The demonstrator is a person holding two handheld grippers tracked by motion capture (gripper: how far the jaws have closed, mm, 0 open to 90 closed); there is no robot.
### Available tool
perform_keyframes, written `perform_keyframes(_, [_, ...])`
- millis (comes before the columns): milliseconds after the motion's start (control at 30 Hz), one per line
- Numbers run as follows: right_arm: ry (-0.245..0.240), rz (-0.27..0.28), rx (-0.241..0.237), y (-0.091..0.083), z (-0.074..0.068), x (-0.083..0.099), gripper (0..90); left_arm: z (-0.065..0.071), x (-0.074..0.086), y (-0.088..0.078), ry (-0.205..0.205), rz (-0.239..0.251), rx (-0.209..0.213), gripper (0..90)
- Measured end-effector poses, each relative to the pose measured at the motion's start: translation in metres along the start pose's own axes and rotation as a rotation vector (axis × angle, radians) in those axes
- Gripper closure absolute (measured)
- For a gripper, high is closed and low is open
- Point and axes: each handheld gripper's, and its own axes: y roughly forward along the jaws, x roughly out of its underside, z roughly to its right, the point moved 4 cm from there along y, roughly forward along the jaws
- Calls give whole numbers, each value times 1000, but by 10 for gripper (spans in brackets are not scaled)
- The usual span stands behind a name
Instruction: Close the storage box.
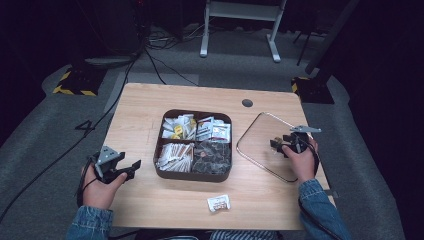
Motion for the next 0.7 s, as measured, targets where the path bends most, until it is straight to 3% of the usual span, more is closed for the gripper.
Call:
perform_keyframes(267, [18,-40,11,9,5,0,409,-8,15,4,-3,-38,-17,313])
perform_keyframes(700, [-2,-71,28,14,7,4,556,-11,31,20,12,-106,-3,298])
